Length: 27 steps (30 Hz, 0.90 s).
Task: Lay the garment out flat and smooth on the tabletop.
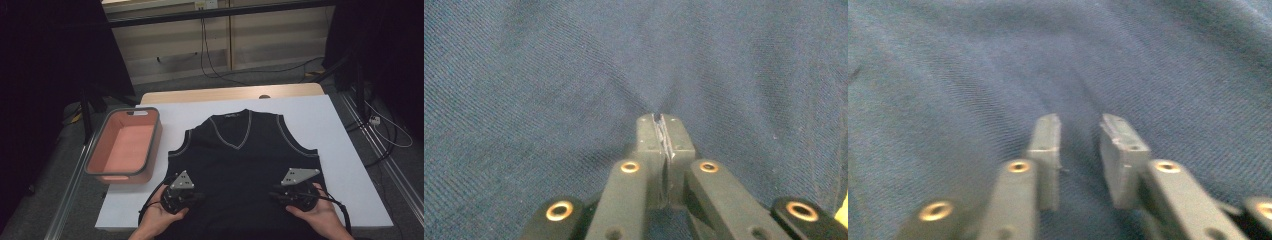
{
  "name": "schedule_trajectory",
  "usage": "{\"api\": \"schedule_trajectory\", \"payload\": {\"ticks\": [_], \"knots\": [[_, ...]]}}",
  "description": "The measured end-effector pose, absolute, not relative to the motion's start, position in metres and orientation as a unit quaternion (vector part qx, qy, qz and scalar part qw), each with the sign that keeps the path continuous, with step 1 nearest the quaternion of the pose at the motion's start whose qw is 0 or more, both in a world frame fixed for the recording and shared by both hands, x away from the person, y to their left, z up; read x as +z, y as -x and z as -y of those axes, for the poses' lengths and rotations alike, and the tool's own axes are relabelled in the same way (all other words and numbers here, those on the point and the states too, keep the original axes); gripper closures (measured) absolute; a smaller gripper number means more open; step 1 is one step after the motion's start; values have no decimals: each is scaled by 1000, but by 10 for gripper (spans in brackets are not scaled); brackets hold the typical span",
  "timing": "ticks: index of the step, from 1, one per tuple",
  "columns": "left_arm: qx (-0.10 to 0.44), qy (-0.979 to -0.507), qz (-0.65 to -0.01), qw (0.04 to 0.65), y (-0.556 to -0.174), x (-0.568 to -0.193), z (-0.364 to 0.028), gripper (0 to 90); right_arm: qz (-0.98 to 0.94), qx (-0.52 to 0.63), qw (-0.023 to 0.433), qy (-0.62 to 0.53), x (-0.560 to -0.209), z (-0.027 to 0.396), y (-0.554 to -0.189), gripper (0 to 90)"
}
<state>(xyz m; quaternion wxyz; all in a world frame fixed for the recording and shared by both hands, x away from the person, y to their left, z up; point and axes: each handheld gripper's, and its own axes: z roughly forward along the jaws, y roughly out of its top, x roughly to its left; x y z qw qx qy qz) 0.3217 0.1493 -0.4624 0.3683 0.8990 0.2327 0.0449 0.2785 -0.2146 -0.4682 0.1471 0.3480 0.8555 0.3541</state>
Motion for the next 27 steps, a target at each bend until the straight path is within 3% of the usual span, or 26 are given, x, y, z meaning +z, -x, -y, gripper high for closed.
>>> {"api": "schedule_trajectory", "payload": {"ticks": [3, 10, 27], "knots": [[47, -901, -232, 364, -318, -461, -149, 895, -854, 362, 133, -350, -469, 215, -277, 880], [43, -903, -231, 359, -303, -460, -156, 897, -859, 352, 150, -341, -467, 210, -271, 894], [32, -904, -228, 359, -263, -458, -166, 893, -867, 355, 134, -324, -466, 210, -241, 894]]}}
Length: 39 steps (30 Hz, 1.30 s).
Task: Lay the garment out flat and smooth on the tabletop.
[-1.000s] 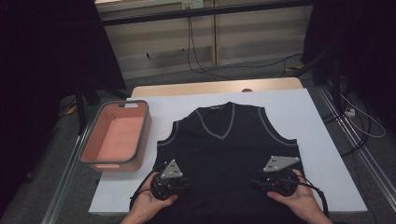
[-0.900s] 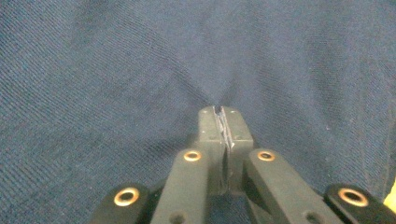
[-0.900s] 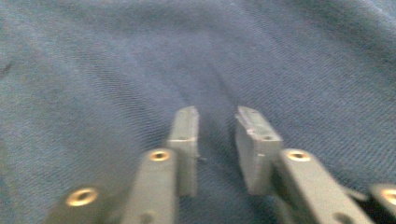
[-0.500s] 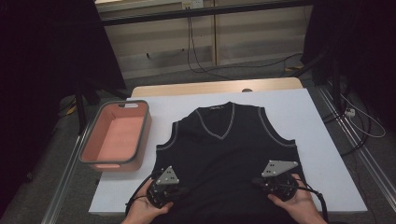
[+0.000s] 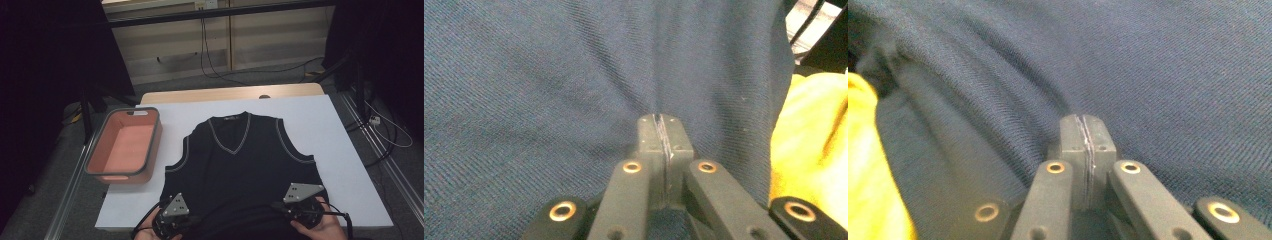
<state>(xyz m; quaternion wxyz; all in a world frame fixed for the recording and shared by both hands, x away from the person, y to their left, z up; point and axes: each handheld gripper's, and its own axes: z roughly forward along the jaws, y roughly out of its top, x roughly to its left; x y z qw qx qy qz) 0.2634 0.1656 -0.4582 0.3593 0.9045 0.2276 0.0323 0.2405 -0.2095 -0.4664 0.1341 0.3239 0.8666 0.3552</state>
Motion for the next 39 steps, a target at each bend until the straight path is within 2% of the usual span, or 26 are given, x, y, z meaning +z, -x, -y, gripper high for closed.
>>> {"api": "schedule_trajectory", "payload": {"ticks": [3, 8, 10, 12, 14, 19, 20, 21, 22, 27, 35, 37, 39], "knots": [[44, -892, -247, 375, -268, -454, -170, 862, -867, 363, 127, -318, -467, 212, -241, 870], [101, -878, -269, 383, -287, -447, -185, 616, -847, 393, 134, -331, -461, 219, -247, 653], [124, -876, -272, 379, -296, -447, -191, 546, -840, 395, 146, -341, -458, 224, -250, 615], [128, -876, -271, 378, -305, -449, -194, 505, -834, 391, 161, -354, -458, 231, -255, 576], [128, -876, -268, 380, -312, -453, -194, 502, -830, 386, 165, -368, -459, 237, -259, 552], [112, -887, -261, 364, -314, -464, -187, 557, -833, 366, 170, -380, -466, 243, -267, 520], [107, -888, -265, 361, -314, -462, -187, 659, -836, 361, 169, -378, -468, 242, -268, 520], [100, -887, -268, 362, -314, -463, -187, 833, -840, 355, 167, -376, -469, 240, -269, 515], [99, -887, -272, 361, -313, -463, -188, 884, -839, 356, 170, -374, -470, 239, -270, 519], [110, -892, -271, 345, -304, -461, -188, 900, -839, 354, 164, -380, -469, 237, -269, 570], [94, -889, -293, 339, -289, -457, -201, 900, -844, 357, 149, -371, -468, 235, -268, 760], [92, -887, -296, 341, -284, -458, -204, 900, -846, 359, 138, -370, -468, 234, -268, 855], [97, -884, -298, 348, -280, -459, -206, 900, -845, 362, 130, -371, -468, 234, -268, 872]]}}
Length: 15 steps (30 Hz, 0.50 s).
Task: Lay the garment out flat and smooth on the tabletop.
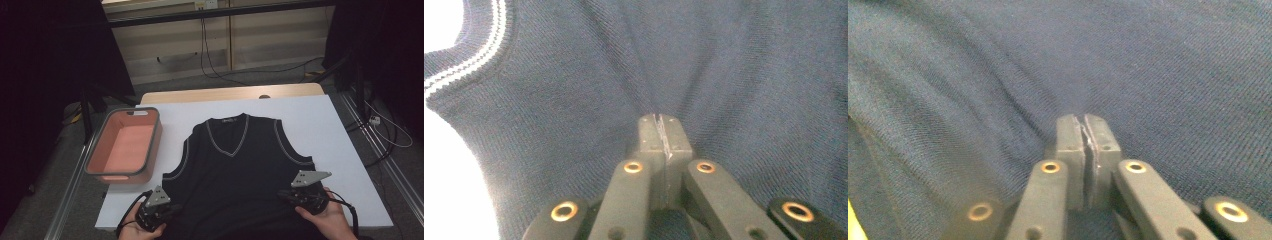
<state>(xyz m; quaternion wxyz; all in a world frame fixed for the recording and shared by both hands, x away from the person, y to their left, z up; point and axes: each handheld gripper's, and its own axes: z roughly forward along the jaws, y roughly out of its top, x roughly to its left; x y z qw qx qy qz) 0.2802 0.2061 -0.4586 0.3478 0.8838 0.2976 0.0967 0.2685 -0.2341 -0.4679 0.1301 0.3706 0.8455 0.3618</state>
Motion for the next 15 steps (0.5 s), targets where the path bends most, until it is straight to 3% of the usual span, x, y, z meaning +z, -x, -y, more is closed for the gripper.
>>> {"api": "schedule_trajectory", "payload": {"ticks": [6, 15], "knots": [[104, -881, -289, 359, -281, -459, -204, 863, -845, 363, 127, -371, -468, 234, -269, 887], [114, -883, -267, 368, -283, -458, -183, 621, -850, 357, 132, -365, -467, 234, -259, 895]]}}
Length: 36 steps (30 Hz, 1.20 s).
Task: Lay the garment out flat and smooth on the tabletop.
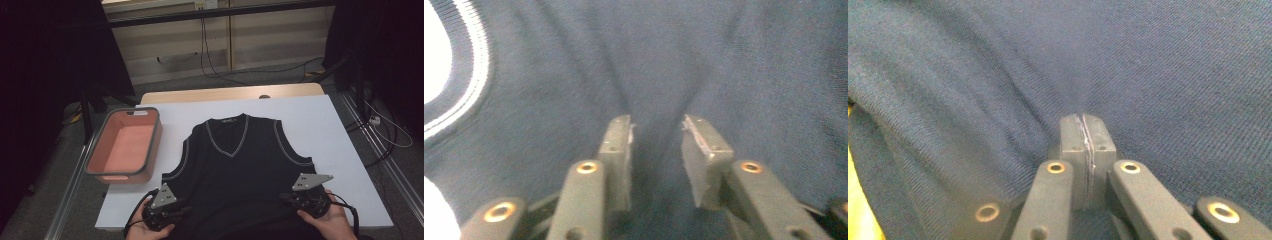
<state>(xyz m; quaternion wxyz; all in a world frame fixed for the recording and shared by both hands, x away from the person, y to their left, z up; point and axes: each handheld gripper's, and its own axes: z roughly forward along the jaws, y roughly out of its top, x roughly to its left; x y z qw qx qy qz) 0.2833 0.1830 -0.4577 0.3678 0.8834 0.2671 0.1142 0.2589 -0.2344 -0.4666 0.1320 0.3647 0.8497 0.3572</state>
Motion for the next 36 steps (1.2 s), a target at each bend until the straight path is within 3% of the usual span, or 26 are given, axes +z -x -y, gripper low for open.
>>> {"api": "schedule_trajectory", "payload": {"ticks": [10, 21, 23, 26, 28, 36], "knots": [[101, -884, -251, 381, -285, -460, -171, 429, -852, 357, 132, -358, -467, 233, -249, 896], [104, -892, -243, 365, -289, -465, -161, 470, -853, 359, 131, -355, -467, 232, -243, 897], [100, -894, -246, 361, -292, -464, -159, 524, -853, 359, 130, -355, -467, 232, -242, 897], [83, -897, -238, 363, -293, -463, -156, 784, -855, 360, 132, -349, -467, 231, -238, 897], [80, -899, -239, 359, -293, -462, -156, 866, -857, 357, 135, -346, -467, 230, -235, 897], [58, -898, -240, 363, -286, -461, -164, 888, -860, 356, 126, -342, -466, 228, -228, 897]]}}
